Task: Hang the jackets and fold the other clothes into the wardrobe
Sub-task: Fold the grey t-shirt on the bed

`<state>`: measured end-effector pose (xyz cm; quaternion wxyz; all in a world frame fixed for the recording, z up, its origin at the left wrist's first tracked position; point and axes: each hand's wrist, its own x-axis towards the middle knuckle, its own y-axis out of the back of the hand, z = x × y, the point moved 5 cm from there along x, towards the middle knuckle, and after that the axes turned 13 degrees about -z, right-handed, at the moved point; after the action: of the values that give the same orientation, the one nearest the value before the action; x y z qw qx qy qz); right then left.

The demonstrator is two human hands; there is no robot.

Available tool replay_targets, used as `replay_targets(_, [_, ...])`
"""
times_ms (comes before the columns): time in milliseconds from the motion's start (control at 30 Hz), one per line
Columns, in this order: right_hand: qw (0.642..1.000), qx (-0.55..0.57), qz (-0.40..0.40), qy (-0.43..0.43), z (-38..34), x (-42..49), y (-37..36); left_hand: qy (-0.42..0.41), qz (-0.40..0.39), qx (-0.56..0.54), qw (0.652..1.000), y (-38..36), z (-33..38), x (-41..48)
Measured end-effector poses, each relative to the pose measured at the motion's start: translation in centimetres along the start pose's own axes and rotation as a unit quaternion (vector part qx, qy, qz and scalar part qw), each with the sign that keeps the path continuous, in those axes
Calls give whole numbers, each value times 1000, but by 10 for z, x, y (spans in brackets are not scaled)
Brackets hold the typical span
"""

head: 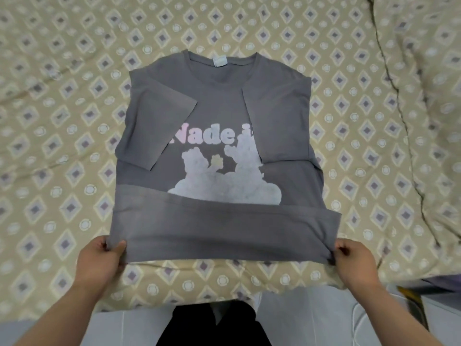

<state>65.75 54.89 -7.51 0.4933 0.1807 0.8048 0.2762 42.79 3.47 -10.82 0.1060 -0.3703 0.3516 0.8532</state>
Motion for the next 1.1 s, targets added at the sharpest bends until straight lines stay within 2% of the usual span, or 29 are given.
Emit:
replay_targets(67, [996, 87, -13, 3, -3, 3, -5, -23, 20, 38, 999, 1, 9, 2])
replay_targets(133, [982, 184, -25, -26, -4, 8, -7, -35, 21, -3, 999, 3, 18, 4])
replay_targets(167, [980, 194, -27, -38, -5, 9, -7, -38, 25, -22, 999, 4, 23, 5])
replay_targets(233, [982, 187, -9, -38, -10, 15, -4, -40, 36, -42, 998, 6, 31, 8])
replay_targets(400, [970, 201, 136, -6, -30, 37, 25, -41, 48, -78, 995, 8, 56, 23])
replay_targets(467, [979, 159, 129, 15, -45, 50, 22, -58, 42, -58, 996, 7, 67, 27])
replay_targets(567, [991, 94, 93, 6, -56, 64, 8, -66, 74, -41, 994, 5, 69, 34])
replay_targets(700, [993, 26, 117, -3, -54, 70, -4, -73, 112, -16, 991, 4, 64, 36])
replay_targets(767, [990, 33, 139, -6, -54, 69, -8, -86, 127, 17, 988, 7, 65, 35])
replay_targets(867, [984, 92, 154, -6, -60, 67, -8, -148, 131, 89, 976, 12, 82, 34])
replay_targets(967, [985, 124, 117, 4, -69, 72, -9, -173, 69, 96, 978, 9, 98, 38])
replay_targets(1100, [986, 161, -14, -30, -78, 83, -7, -114, -2, 62, 991, 14, 95, 60])
